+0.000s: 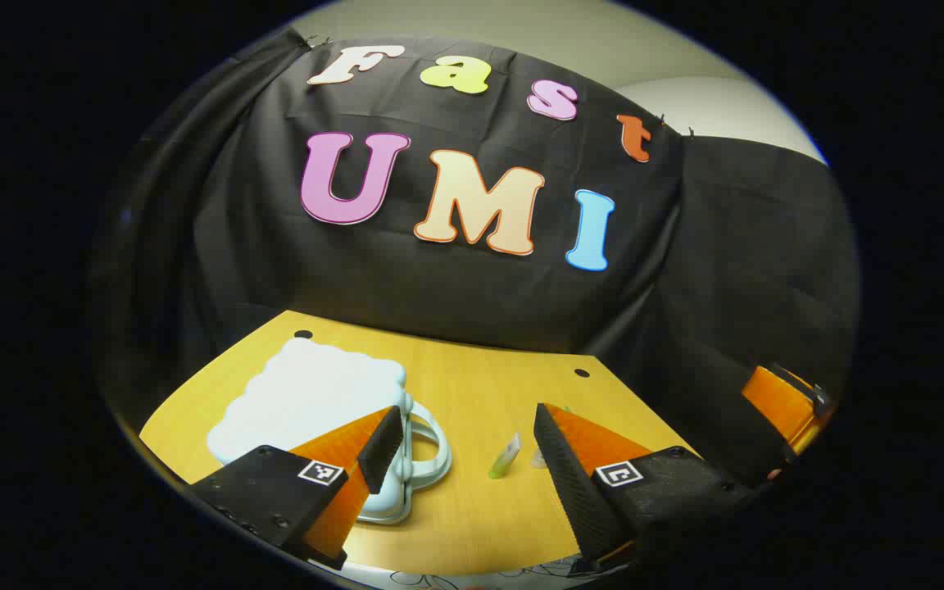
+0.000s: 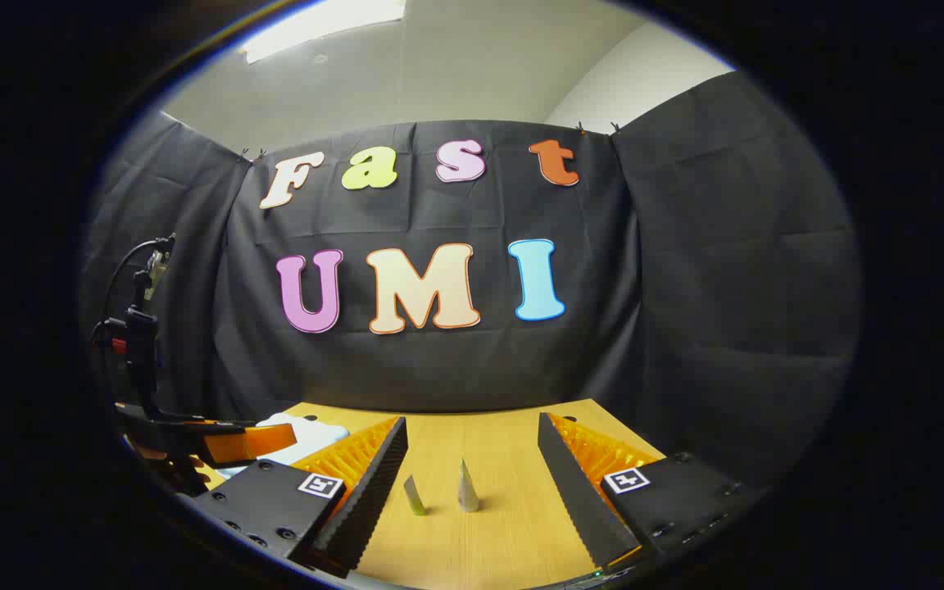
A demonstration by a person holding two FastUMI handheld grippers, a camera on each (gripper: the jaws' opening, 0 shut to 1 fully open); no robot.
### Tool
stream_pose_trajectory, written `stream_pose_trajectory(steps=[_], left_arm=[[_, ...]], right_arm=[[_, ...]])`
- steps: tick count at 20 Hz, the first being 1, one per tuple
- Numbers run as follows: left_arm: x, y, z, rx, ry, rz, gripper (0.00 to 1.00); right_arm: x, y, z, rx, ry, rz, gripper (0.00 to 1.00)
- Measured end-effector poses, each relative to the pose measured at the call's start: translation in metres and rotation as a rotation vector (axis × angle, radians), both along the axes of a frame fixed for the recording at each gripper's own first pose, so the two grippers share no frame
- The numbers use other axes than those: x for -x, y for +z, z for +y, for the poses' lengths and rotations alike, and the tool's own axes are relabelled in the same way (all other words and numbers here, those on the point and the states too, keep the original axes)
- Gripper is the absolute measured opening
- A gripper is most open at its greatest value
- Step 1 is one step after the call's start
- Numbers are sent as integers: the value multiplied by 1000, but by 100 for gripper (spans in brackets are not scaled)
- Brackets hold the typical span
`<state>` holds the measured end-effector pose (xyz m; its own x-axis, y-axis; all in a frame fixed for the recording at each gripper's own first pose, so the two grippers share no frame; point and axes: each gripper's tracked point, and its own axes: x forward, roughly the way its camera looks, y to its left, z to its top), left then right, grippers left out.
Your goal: First open the suitcase, pack the skin care products into it, and then close the suitcase.
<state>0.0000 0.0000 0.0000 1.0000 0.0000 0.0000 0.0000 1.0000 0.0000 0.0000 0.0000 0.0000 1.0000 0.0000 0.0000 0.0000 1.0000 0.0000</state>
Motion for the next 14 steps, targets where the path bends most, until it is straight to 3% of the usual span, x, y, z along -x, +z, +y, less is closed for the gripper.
stream_pose_trajectory(steps=[7, 14], left_arm=[[-20, -6, 31, 18, 67, 67, 95], [-62, -15, 34, -25, 34, 197, 96]], right_arm=[[-14, -17, -2, -32, 21, 40, 99], [-22, -32, -13, -54, 13, 79, 99]])
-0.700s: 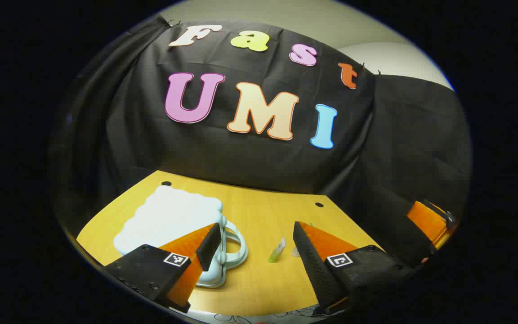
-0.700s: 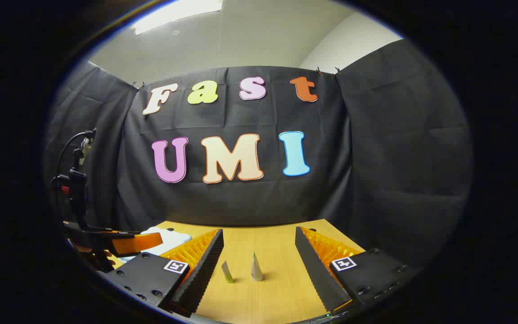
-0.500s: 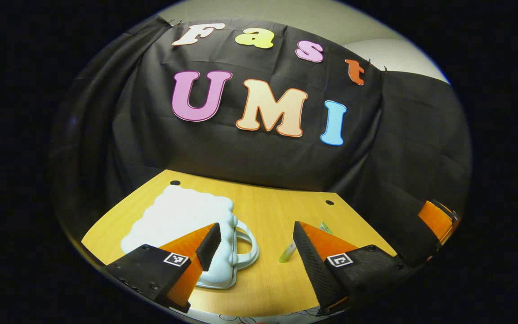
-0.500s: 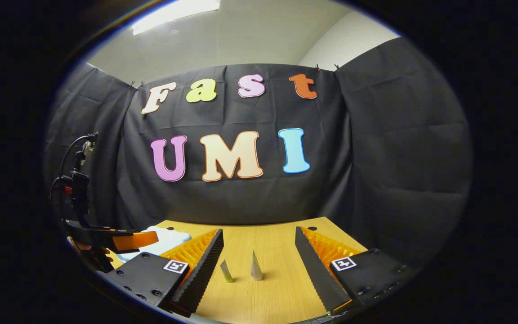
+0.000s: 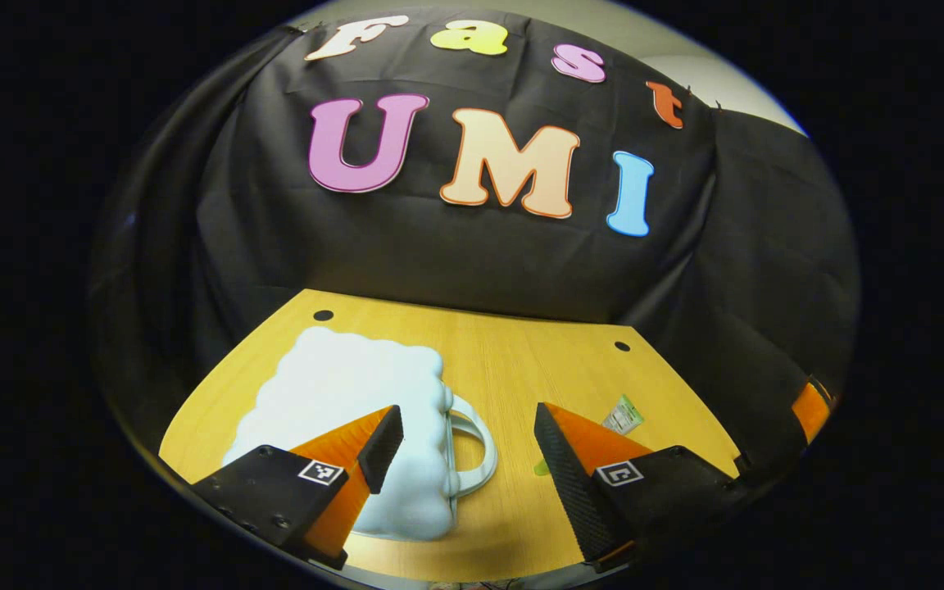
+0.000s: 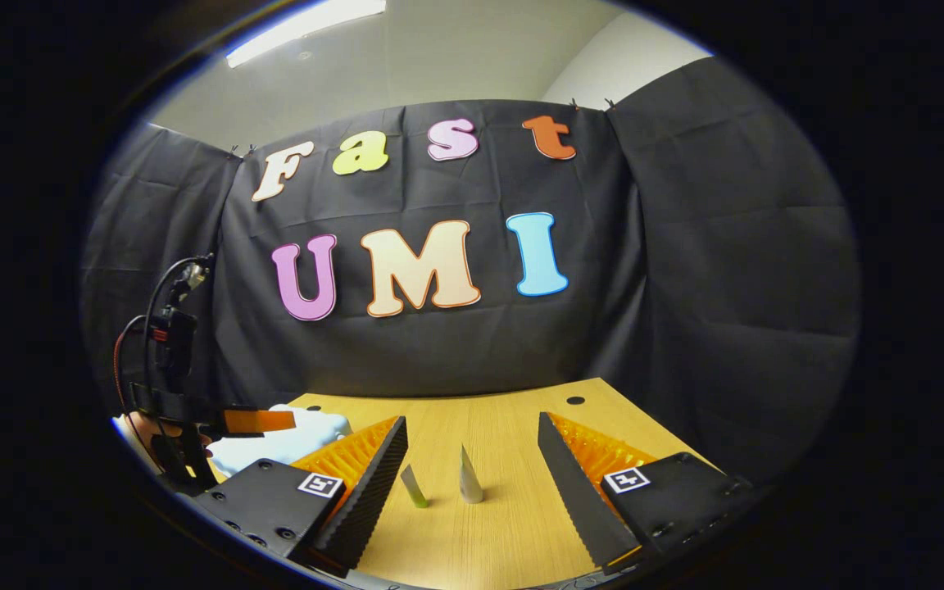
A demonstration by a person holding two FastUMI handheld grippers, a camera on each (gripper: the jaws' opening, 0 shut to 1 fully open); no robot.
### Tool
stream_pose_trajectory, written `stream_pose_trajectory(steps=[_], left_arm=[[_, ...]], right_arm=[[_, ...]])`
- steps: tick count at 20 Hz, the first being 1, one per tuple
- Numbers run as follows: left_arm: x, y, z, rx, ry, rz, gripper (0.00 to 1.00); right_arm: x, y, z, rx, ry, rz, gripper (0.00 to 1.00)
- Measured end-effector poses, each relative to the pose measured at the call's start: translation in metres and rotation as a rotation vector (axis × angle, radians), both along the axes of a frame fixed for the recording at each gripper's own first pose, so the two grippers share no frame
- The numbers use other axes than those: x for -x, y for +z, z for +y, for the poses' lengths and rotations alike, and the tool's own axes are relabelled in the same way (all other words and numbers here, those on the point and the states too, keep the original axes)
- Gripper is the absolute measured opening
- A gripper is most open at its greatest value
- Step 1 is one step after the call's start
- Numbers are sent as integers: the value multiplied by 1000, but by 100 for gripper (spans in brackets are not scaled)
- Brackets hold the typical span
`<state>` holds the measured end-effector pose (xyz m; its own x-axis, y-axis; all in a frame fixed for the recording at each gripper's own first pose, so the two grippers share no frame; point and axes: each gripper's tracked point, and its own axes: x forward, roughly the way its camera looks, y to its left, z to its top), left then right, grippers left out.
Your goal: First open the suitcase, pack the skin care products into it, and then close the suitcase.
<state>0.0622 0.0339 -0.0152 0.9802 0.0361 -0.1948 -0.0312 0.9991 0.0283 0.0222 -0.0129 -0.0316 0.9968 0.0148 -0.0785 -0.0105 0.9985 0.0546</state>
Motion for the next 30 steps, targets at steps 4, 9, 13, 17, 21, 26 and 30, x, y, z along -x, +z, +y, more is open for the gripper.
stream_pose_trajectory(steps=[4, 9, 13, 17, 21, 26, 30], left_arm=[[-29, -19, -3, -3, -16, 143, 95], [-59, -45, -3, 77, 12, 321, 96], [-78, -64, -5, 104, 37, 437, 96], [-87, -87, -12, 92, 43, 560, 95], [-102, -103, -15, 44, 65, 629, 94], [-111, -128, -7, 22, 145, 738, 85], [-113, -141, 2, 20, 196, 788, 68]], right_arm=[[0, -11, -12, -15, -20, 38, 99], [4, -25, -35, -27, -66, 70, 99], [5, -41, -51, -61, -100, 115, 99], [4, -51, -62, -80, -122, 142, 99], [2, -53, -74, -71, -138, 137, 98], [-1, -64, -87, -89, -148, 160, 99], [-3, -70, -95, -88, -152, 169, 99]])
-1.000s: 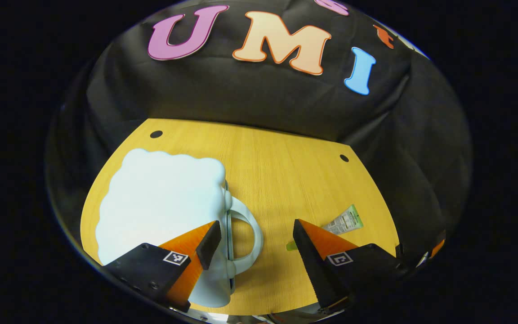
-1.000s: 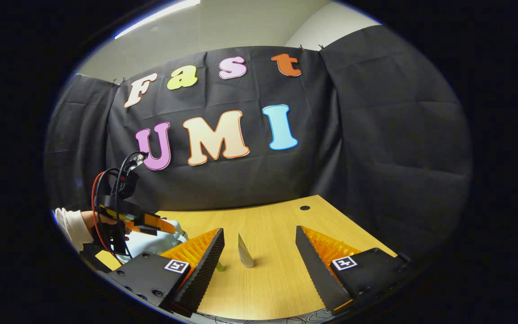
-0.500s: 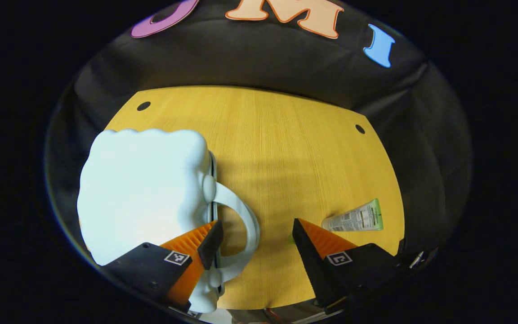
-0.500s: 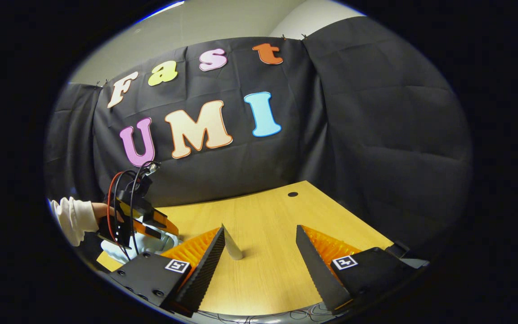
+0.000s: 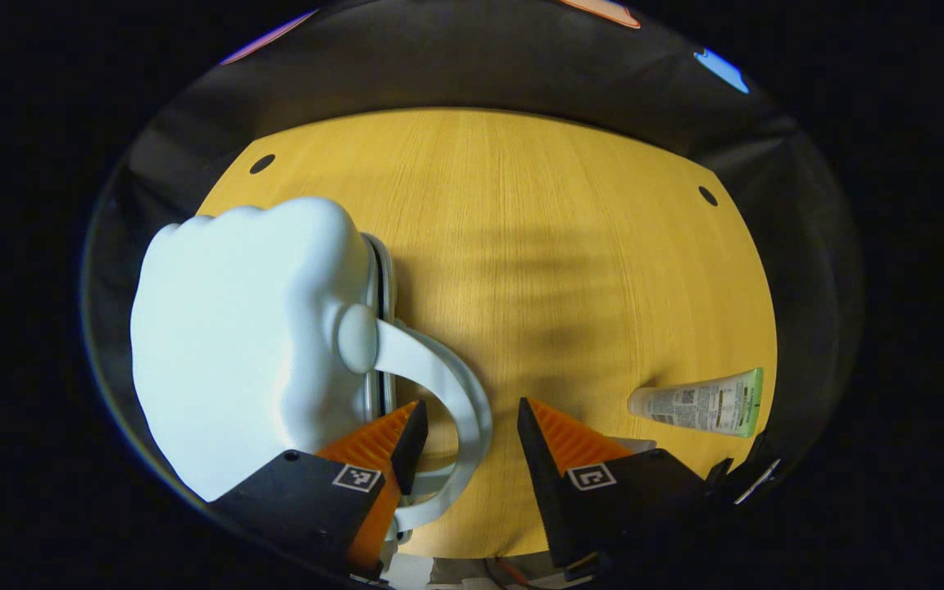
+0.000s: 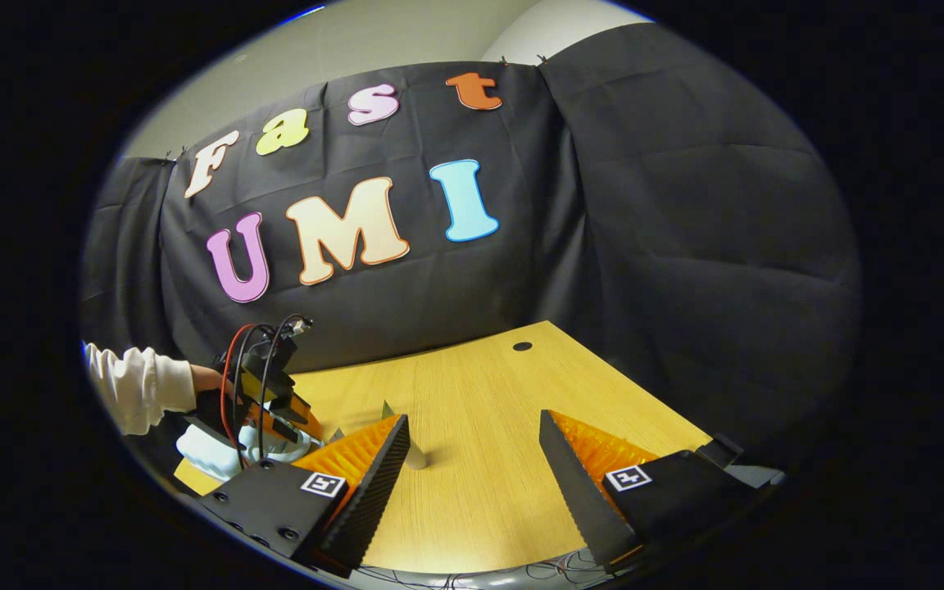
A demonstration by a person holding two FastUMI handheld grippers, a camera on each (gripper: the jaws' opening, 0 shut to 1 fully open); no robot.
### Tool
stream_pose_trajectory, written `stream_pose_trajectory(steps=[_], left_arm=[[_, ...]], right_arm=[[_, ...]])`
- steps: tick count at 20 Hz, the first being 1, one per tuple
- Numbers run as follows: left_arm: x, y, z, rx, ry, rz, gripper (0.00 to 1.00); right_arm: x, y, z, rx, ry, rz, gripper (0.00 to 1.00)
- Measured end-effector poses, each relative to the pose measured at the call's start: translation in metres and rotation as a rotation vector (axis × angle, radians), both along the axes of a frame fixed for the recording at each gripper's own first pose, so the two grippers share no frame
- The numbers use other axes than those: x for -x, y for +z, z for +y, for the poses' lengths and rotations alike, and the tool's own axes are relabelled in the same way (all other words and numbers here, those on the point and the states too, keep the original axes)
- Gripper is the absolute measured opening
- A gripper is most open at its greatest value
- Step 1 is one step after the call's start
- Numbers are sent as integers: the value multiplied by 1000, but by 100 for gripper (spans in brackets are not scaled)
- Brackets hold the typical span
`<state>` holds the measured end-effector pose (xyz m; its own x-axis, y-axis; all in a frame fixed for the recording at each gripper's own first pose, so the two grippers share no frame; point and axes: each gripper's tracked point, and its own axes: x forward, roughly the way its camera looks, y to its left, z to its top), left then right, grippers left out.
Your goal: First open the suitcase, pack the skin care products into it, and then close the suitcase.
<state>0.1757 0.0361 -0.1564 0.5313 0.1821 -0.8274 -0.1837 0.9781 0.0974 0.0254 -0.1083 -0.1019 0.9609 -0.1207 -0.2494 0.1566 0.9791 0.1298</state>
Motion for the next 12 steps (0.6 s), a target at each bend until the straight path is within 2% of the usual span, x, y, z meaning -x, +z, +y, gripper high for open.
stream_pose_trajectory(steps=[1, 2, 4, 5, 6, 10, 12], left_arm=[[0, -3, 2, -6, 10, 8, 60], [0, -6, 4, -8, 18, 17, 61], [2, -10, 8, -21, 31, 30, 48], [2, -13, 8, -21, 34, 33, 38], [3, -14, 7, -15, 39, 41, 34], [2, -22, 5, -7, 43, 62, 25], [2, -25, 4, -19, 43, 71, 15]], right_arm=[[0, -3, -2, 1, 3, 4, 99], [-1, -5, -2, 2, 7, 8, 99], [-3, -6, -4, 0, 13, 12, 99], [-5, -8, -6, -2, 14, 14, 99], [-6, -7, -8, -3, 15, 10, 99], [-7, -10, -17, -6, 22, 14, 99], [-6, -12, -20, -9, 31, 22, 99]])
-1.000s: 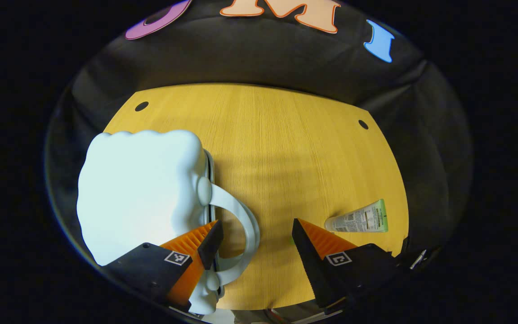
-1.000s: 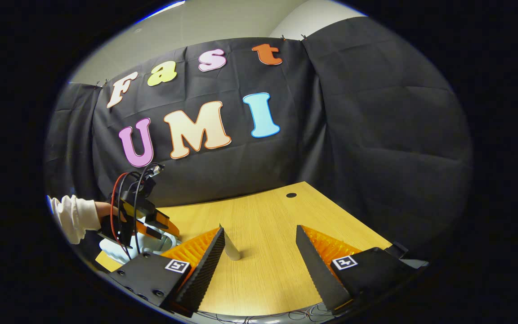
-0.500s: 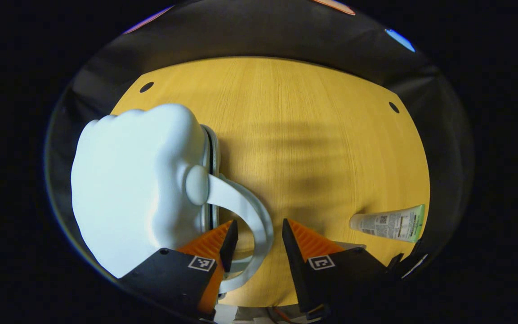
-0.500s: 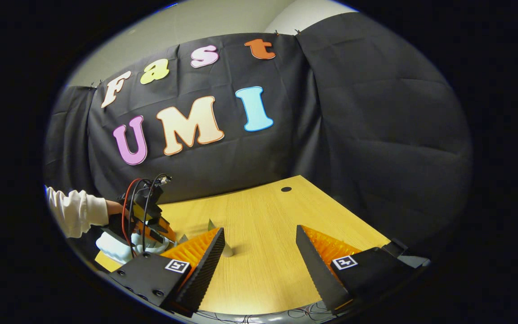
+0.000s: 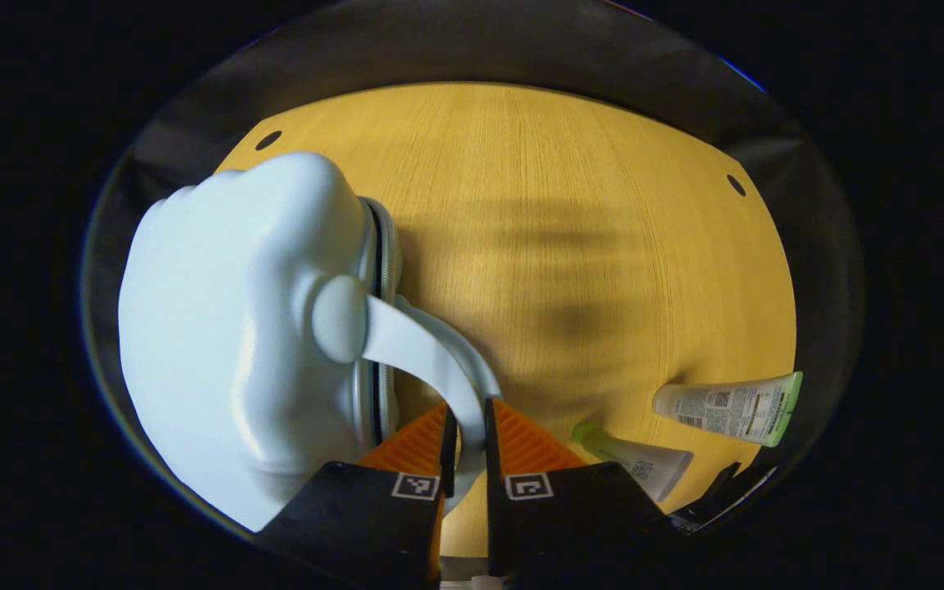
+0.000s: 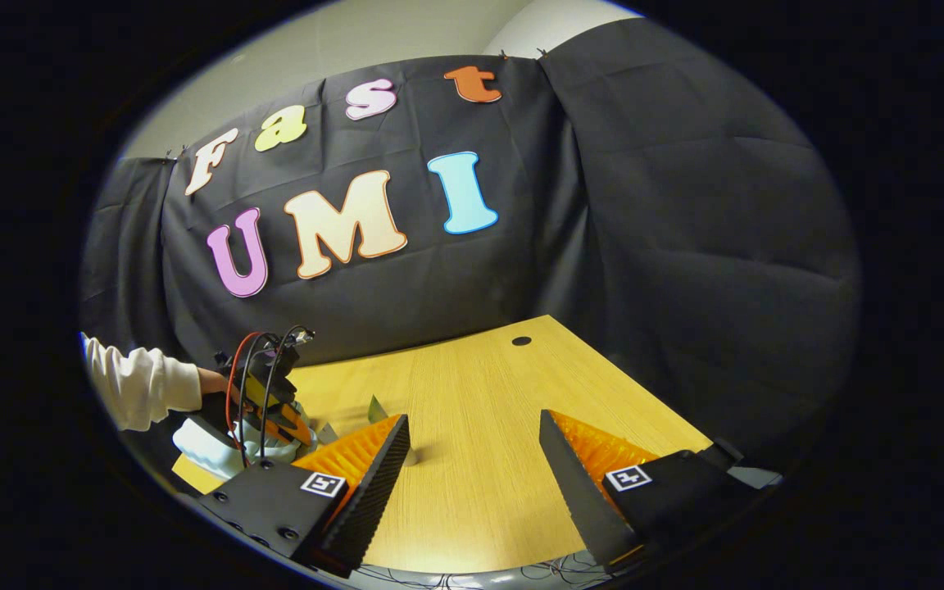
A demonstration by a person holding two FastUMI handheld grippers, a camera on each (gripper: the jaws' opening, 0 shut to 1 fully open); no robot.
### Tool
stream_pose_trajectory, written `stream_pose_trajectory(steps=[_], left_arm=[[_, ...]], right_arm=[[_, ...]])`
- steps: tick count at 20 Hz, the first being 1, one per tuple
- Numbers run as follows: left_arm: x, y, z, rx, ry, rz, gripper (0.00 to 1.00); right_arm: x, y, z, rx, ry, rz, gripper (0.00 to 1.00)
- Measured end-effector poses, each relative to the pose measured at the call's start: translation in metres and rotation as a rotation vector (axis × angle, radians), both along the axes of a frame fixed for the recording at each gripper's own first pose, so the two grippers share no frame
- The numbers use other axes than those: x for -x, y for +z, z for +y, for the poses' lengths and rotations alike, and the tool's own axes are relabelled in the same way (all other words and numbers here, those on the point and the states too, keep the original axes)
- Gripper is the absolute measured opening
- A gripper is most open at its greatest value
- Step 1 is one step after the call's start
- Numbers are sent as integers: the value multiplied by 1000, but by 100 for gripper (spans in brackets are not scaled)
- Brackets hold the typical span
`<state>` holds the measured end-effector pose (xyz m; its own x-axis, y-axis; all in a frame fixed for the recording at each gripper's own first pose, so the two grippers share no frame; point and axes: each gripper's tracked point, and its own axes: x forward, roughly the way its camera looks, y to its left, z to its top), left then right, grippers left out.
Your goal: First open the suitcase, pack the skin care products into it, and then close the suitcase.
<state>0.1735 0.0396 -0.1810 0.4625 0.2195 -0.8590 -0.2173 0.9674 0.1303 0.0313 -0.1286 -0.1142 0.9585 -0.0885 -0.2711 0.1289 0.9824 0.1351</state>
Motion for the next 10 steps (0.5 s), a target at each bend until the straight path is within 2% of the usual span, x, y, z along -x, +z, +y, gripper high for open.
stream_pose_trajectory(steps=[2, 5, 10], left_arm=[[0, -2, 1, -17, 1, 3, 10], [-2, 2, -2, 6, 48, -55, 1], [-3, 14, -7, -14, 40, -104, 0]], right_arm=[[1, -3, -5, 5, 15, 8, 99], [3, -7, -11, 23, 42, 7, 99], [-3, -12, -9, 30, 101, 23, 99]])
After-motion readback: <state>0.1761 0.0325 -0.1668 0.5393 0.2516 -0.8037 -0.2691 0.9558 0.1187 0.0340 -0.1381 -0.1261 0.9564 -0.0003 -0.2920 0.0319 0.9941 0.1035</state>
